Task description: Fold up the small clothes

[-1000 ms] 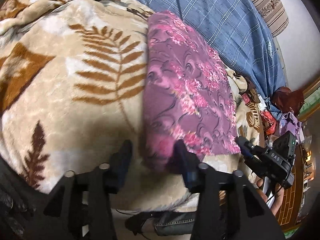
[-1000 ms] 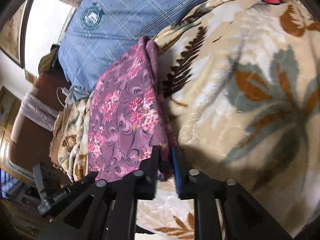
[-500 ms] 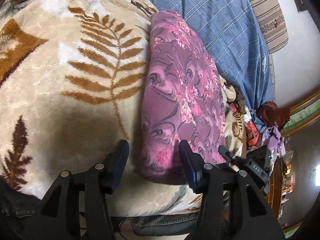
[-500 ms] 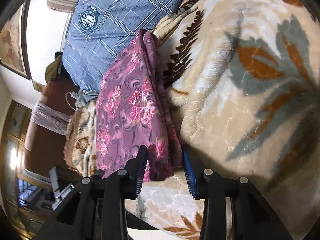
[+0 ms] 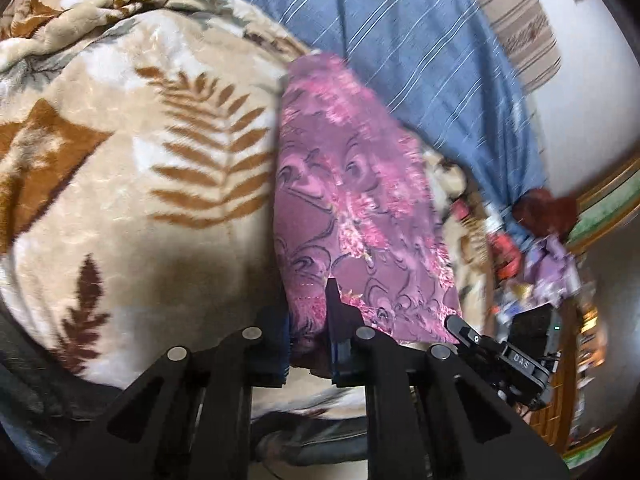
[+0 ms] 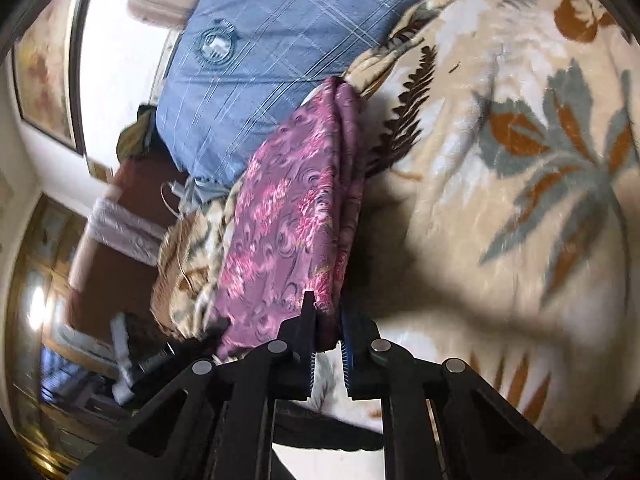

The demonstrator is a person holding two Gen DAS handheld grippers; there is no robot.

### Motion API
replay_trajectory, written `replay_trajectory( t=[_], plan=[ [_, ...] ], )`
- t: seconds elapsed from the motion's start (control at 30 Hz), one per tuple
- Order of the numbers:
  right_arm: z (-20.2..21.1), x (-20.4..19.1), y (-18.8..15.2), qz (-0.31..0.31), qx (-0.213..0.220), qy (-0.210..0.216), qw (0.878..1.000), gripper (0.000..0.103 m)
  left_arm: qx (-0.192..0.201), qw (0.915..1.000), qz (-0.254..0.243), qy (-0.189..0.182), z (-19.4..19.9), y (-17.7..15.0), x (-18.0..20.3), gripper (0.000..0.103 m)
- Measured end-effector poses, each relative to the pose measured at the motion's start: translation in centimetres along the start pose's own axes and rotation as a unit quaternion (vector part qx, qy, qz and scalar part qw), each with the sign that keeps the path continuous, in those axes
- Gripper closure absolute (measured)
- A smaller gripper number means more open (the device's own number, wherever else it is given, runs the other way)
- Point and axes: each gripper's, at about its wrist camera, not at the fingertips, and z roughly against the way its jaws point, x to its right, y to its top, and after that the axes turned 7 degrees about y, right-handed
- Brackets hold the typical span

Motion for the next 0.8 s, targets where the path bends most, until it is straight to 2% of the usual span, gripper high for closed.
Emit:
replay_trajectory(
  t=[0.07, 0.13, 0.17, 0.2, 0.27, 0.33, 0.47, 0.63, 0.8],
  plan=[
    [-1.6, 0.5, -1.4, 0.006, -0.023, -0.030, 0.999, 0.093, -0.017, 0.9995, 0.004, 0.025, -1.4, -0.3, -0.9, 0.090],
    [-3.5, 1.3, -2.1, -0.004, -0.052, -0.057, 0.997, 0.092, -0.020, 0.9994, 0.021, 0.018, -1.3, -0.4, -1.4, 0.086],
    [-3.5, 1.3, -2.1, -0.006, -0.053, -0.056, 0.997, 0.089, -0.016, 0.9995, 0.020, 0.019, -0.8, -0.4, -1.3, 0.083],
    [-3.1, 0.9, -1.9, -0.004, -0.050, -0.053, 0.997, 0.085, -0.005, 0.9996, 0.015, 0.024, 0.0, -0.3, -1.2, 0.083],
    [-1.8, 0.1, -1.3, 0.005, -0.031, -0.059, 0.998, 0.077, 0.017, 0.9991, 0.000, 0.038, 1.5, 0.0, -0.9, 0.070],
    [-0.6, -0.3, -0.5, 0.009, -0.017, -0.064, 0.998, 0.059, 0.042, 0.9981, -0.014, 0.043, 3.2, 0.8, -0.5, 0.055],
    [0.5, -1.7, 2.2, 0.039, 0.001, -0.080, 0.996, 0.050, 0.070, 0.9966, -0.022, 0.036, 4.5, 4.0, 0.4, 0.045],
    [-1.4, -3.0, 7.1, 0.065, -0.001, -0.075, 0.995, 0.041, 0.064, 0.9979, -0.002, 0.014, 1.9, 9.7, 1.4, 0.044],
    [-6.1, -2.5, 11.6, 0.065, -0.028, -0.071, 0.995, 0.040, 0.031, 0.9994, 0.012, 0.014, -2.8, 14.9, 2.3, 0.043]
  ],
)
